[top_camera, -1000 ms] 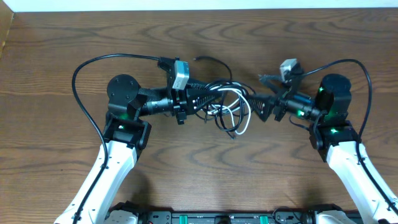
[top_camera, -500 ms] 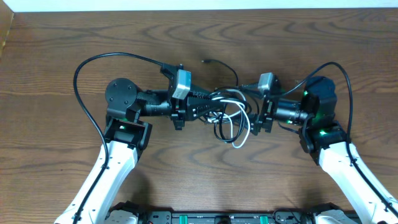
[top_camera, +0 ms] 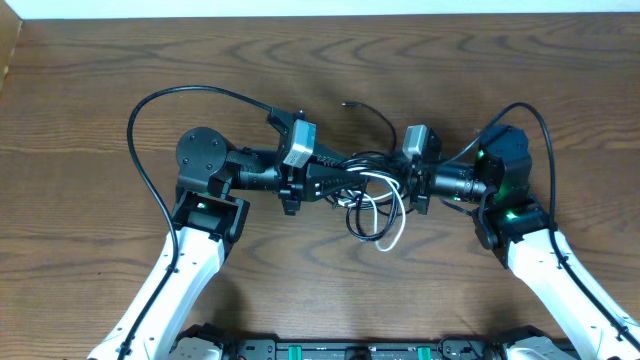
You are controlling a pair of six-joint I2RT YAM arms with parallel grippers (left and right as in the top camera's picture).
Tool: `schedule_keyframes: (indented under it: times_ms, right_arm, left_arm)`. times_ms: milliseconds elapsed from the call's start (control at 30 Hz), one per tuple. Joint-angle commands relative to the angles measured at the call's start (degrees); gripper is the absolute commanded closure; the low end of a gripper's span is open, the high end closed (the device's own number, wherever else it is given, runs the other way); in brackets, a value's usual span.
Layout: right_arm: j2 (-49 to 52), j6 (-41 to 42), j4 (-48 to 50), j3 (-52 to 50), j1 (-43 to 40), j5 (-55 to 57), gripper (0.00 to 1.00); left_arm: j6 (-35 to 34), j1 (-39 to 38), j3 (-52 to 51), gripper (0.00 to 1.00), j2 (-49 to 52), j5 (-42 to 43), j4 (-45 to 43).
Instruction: Untangle cables
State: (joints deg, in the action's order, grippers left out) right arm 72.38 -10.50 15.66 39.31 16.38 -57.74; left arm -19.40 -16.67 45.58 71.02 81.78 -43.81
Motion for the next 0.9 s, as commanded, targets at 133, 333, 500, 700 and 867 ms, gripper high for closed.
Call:
schedule_keyframes:
  times_ms: [133,333,500,700,867]
  right_arm:
    - [0.1,0.2,0.0,0.4,0.2,3.0,0.99]
    - [0.1,15.7,-0.2,0.4,0.2,23.7,0.99]
    - [0.1,27.3,-1.7,0.4,0.1,40.1,0.99]
    - [0.1,53.1,-15.2,0.4,-0.1,67.3,0.99]
    - [0.1,62.9,-22.6,0.4,-3.2,70.8,0.99]
  left_arm:
    - [0.7,-0.1,0.8,0.92,-0.6,-0.4,-0.5]
    - [0.7,-0.1,0.8,0.92,-0.6,-0.4,-0.5]
    - [0.7,-0.1,0.8,0.92,-0.6,-0.3,-0.5]
    - [0.7,-0.1,0.8,0.92,-0.6,-0.3,-0.4]
    - [0.7,-0.1,0.8,0.92,-0.6,-0.3,-0.4]
